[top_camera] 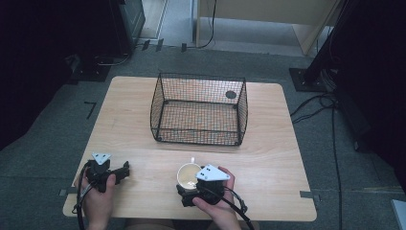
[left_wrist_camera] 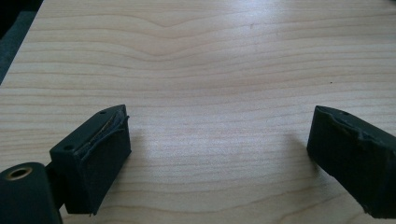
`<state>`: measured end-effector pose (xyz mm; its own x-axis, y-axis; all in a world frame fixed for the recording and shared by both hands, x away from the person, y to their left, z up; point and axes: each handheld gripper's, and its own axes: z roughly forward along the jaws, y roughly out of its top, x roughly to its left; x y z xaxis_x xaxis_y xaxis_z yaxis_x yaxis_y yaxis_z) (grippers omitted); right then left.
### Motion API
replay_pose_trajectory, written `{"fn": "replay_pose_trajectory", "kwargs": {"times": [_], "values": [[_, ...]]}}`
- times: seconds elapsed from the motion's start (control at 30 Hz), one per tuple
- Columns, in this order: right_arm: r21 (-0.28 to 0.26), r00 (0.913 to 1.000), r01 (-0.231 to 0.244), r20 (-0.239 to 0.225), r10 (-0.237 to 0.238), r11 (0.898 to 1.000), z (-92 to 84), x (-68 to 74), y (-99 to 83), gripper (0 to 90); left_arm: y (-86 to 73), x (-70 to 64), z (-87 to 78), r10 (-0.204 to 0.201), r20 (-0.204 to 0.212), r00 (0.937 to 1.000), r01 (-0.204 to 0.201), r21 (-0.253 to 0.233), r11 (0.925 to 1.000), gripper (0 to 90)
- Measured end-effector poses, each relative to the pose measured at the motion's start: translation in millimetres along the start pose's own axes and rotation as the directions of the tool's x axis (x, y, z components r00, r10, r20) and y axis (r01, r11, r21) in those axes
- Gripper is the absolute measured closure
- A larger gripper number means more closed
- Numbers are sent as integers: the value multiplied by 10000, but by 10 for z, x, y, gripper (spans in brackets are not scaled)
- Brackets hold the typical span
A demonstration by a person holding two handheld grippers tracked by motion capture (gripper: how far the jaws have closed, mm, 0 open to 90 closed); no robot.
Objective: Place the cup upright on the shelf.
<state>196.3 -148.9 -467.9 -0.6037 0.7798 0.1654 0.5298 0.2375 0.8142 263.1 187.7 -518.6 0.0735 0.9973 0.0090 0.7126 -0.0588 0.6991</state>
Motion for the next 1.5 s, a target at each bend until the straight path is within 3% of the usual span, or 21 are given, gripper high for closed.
{"fn": "replay_pose_trajectory", "kwargs": {"times": [0.27,0.63,0.77,0.9,1.03,1.17,1.5], "values": [[7,9996,-266,137,265,9996,86,-3,-46,1,0,0,0,0,-1,10000,0,0,10000,64],[53,9961,-434,772,429,9990,232,28,-132,35,0,1,-1,13,-1,10000,-13,9,10000,64],[-165,9943,-301,1023,316,9994,238,48,-160,57,0,1,-1,21,-1,10000,-21,19,10000,64],[-318,9903,177,1387,-131,9993,216,86,-155,86,0,1,-1,12,-2,10000,-12,11,10000,64],[-351,9926,27,1214,16,9994,192,79,-144,90,0,1,-1,14,-2,10000,-14,11,10000,64],[-321,9914,193,1298,-150,9993,182,75,-147,91,0,1,-1,11,-2,10000,-11,9,10000,64],[-571,9908,114,1350,-36,9983,92,13,-82,91,0,1,-1,14,-3,10000,-14,12,10000,64]]}}
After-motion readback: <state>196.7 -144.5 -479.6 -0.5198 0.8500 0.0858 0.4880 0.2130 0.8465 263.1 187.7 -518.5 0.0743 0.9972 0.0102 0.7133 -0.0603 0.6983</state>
